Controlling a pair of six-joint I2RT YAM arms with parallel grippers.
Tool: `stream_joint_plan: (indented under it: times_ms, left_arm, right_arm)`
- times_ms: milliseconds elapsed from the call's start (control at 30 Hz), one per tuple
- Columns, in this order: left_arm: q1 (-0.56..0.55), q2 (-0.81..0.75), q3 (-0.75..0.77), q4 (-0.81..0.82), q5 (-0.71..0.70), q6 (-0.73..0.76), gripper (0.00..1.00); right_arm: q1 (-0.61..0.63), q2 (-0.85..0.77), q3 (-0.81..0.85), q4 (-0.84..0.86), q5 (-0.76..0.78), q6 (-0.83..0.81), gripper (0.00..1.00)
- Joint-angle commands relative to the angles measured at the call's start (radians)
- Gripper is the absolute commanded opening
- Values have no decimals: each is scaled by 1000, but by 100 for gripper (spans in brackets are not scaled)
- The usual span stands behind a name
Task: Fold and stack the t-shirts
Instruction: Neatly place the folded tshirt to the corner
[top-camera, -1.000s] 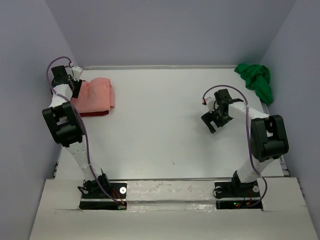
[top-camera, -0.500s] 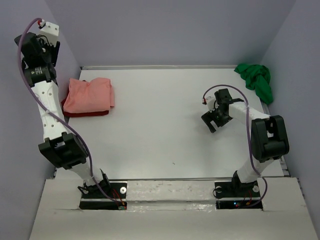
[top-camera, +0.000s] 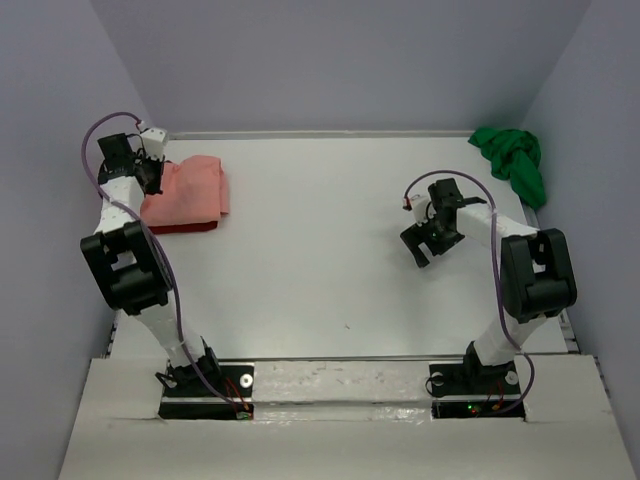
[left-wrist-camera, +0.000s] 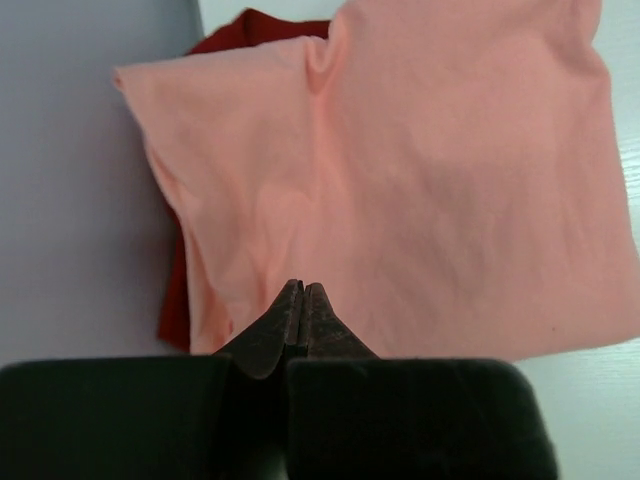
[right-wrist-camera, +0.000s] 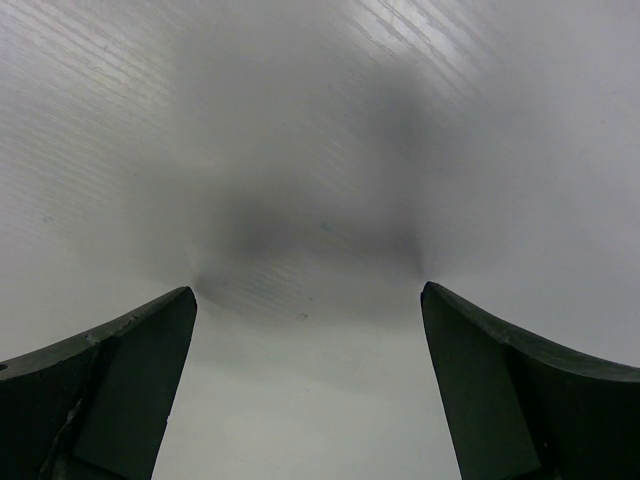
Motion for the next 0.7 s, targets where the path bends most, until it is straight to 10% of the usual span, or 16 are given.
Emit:
stream_joint_plan:
  times_ms: [0,667]
  left_arm:
    - [-2,72,28,102,51,-29,0]
    - [-10,321,211,214,-87,44,0]
  right_arm:
    - [-2,9,33,-10,-76,15,100]
    - [-2,156,49,-31,-65,10,100]
